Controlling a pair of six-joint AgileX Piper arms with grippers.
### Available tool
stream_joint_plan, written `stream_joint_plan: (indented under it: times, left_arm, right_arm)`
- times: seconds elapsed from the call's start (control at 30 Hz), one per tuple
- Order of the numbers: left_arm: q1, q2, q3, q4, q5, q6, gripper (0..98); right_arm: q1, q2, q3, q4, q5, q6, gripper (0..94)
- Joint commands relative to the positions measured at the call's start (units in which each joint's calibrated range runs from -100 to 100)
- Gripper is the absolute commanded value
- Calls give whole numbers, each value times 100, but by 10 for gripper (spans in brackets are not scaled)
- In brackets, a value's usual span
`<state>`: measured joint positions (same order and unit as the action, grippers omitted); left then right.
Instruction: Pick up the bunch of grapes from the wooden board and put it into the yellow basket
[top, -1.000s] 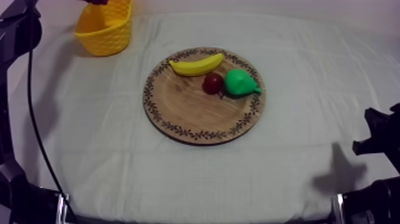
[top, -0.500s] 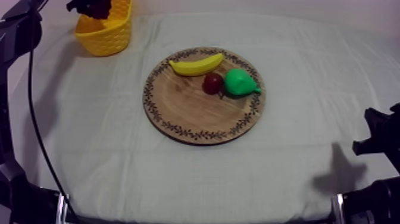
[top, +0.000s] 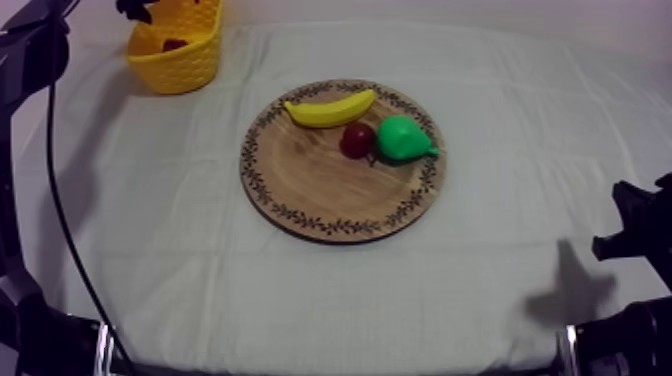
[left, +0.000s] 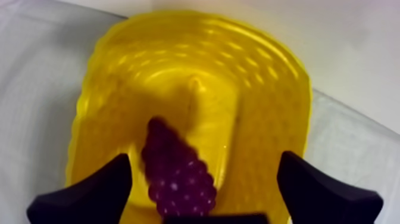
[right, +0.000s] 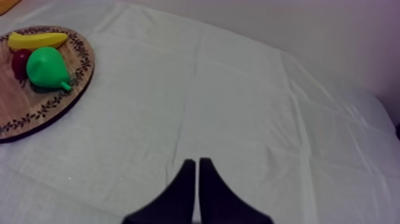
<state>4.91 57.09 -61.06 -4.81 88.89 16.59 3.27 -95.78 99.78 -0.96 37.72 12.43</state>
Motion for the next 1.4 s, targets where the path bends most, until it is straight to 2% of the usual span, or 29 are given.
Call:
stream_joint_plan:
  times: [0.0, 0.1, 0.27, 0.63, 0.73, 0.93, 1.17, 1.37]
  left_arm:
    - [7, -9, 16, 2, -12, -3, 949]
    - [22, -90, 175, 7, -59, 3, 928]
    - [43, -595, 1143, 12, -406, 56, 774]
    - [137, -2474, 3898, -25, -1382, 30, 169]
    - [171, -3167, 4733, -44, -1650, 4, 60]
    - [181, -4733, 6418, -100, -2028, 20, 8]
    - [190, -6599, 8358, -51, -2511, -350, 1]
    - [307, -8029, 10169, 45, -3238, -710, 0]
  right_arm:
    - [3, 2, -1, 0, 2, 0, 3]
    - [3, 2, -1, 0, 2, 0, 3]
    - [3, 2, -1, 0, 2, 0, 3]
    - [3, 2, -1, 0, 2, 0, 3]
    - [3, 2, -1, 0, 2, 0, 3]
    - [3, 2, -1, 0, 2, 0, 3]
    - [3, 2, -1, 0, 2, 0, 3]
    - [3, 2, -1, 0, 2, -1, 3]
